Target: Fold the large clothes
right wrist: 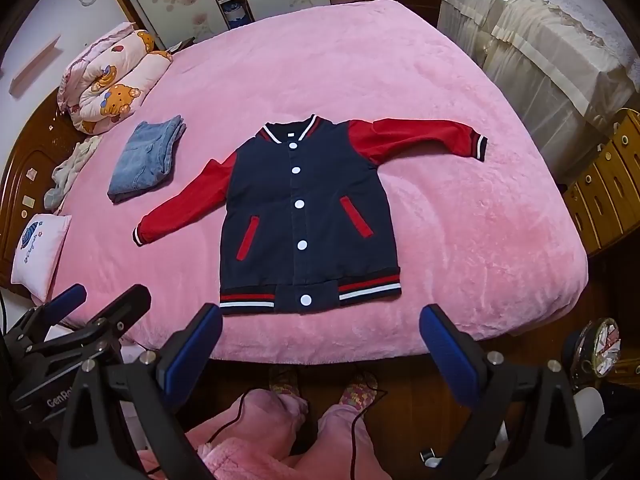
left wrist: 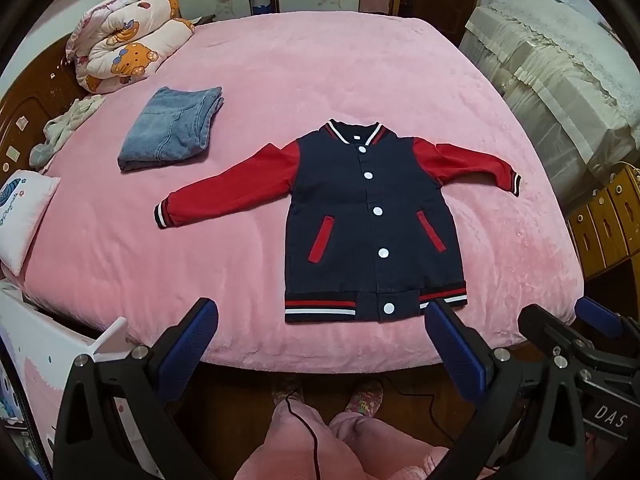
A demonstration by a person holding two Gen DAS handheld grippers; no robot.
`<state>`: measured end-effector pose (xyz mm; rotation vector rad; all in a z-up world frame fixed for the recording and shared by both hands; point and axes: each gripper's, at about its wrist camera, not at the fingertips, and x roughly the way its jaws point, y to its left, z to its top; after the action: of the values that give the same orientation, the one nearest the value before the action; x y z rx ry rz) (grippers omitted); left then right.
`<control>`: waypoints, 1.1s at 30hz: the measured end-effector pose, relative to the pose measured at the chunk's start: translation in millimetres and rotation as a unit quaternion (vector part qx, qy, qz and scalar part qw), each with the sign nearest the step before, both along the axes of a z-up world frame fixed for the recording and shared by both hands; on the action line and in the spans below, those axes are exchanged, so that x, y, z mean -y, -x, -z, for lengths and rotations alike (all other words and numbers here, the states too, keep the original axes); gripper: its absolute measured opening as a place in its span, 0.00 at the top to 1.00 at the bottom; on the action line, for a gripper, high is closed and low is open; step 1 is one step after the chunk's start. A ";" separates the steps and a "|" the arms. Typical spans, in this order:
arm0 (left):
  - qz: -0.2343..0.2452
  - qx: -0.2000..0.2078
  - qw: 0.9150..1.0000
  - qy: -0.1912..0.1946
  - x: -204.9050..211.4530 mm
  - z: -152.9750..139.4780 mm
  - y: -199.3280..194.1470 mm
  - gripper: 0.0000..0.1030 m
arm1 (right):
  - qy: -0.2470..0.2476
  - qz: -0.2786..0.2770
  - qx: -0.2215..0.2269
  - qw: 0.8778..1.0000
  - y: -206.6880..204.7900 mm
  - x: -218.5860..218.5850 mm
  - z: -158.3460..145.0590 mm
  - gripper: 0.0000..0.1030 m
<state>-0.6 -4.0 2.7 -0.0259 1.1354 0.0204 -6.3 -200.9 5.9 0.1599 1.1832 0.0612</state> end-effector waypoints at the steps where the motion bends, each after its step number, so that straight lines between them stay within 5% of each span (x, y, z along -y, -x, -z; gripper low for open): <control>1: 0.000 0.000 1.000 0.000 -0.1 0.3 0.1 0.01 | 0.000 0.000 0.000 1.000 -0.5 0.4 -0.2 0.04; 33: -0.025 -0.009 1.000 -0.006 30.3 4.5 -20.6 0.01 | -0.001 -0.020 -0.008 1.000 -34.2 35.4 10.5 0.04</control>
<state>20.0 -34.3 -1.7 -0.0441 1.1521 0.0720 27.9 -236.4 -4.5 0.1382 1.2024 0.0953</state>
